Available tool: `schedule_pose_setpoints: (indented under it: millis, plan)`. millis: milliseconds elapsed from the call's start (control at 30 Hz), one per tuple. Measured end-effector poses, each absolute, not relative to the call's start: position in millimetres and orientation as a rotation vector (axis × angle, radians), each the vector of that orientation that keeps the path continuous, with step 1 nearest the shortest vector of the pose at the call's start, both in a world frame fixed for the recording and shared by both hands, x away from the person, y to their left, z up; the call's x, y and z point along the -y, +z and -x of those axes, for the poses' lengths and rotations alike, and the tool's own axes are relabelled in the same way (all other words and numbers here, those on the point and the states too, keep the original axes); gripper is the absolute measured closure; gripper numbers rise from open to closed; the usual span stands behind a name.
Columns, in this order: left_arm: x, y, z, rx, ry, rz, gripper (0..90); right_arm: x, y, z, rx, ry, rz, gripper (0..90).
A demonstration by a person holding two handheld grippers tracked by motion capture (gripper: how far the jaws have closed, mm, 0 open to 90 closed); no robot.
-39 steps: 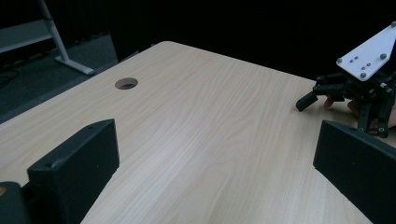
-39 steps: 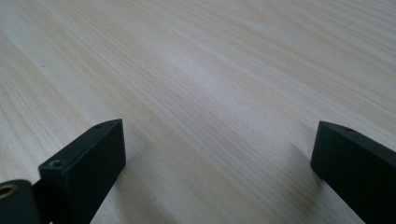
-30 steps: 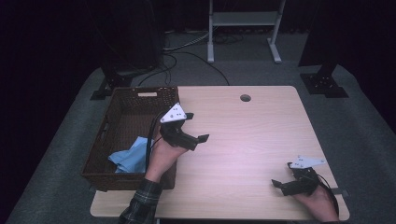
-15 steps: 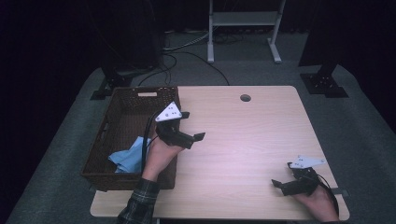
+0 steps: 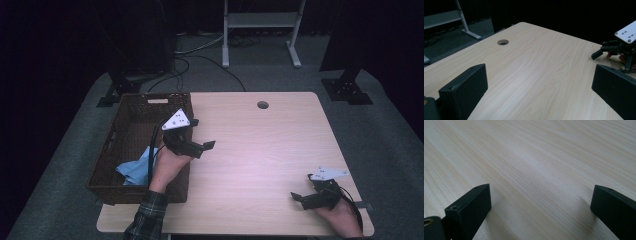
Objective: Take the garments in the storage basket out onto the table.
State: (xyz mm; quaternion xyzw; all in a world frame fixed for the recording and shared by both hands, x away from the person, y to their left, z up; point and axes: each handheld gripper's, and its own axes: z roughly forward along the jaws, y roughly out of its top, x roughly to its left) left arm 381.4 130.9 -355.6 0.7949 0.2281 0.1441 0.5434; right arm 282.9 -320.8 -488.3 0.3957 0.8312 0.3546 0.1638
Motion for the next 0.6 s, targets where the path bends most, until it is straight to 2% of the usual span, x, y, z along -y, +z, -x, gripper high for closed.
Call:
schedule_pose_setpoints:
  millis: [600]
  plan:
    - [-140.4,-359.7,-382.9,-0.553,0.345,-1.884,0.0,320.8,-488.3,-282.8,-2.371,1.01,-1.13,2.1]
